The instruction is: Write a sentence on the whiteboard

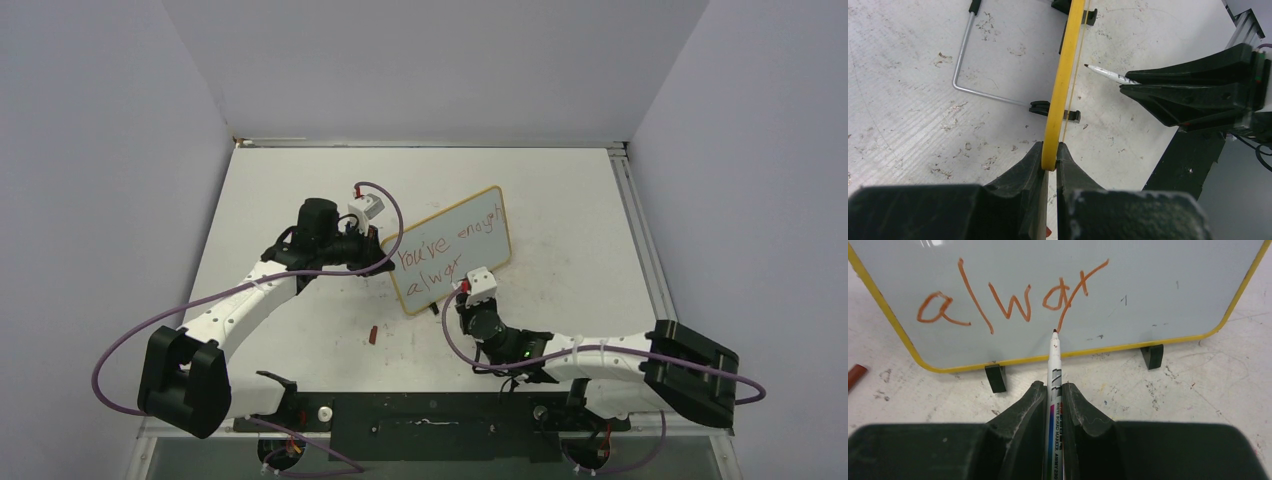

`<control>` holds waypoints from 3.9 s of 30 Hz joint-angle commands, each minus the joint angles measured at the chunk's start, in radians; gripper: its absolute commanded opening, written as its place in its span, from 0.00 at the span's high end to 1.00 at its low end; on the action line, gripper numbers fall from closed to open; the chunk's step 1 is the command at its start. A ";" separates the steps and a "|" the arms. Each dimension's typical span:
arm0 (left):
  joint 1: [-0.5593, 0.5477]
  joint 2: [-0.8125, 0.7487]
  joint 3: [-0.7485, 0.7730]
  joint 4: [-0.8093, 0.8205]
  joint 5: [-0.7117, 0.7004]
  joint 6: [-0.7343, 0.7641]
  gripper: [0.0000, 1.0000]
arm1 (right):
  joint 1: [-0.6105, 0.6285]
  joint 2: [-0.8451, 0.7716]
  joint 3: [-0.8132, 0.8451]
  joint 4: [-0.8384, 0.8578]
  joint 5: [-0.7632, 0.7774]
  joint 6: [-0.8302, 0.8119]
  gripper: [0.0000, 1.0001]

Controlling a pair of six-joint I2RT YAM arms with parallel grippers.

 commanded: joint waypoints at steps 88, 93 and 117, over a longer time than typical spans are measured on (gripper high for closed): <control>-0.005 -0.002 0.015 -0.069 -0.043 0.014 1.00 | -0.134 -0.112 -0.004 0.037 -0.022 -0.094 0.95; -0.006 -0.004 0.015 -0.067 -0.043 0.015 1.00 | -0.162 -0.136 0.001 -0.021 0.043 -0.071 0.95; -0.007 -0.007 0.015 -0.067 -0.042 0.016 1.00 | -0.236 0.008 0.028 0.098 -0.076 -0.114 0.95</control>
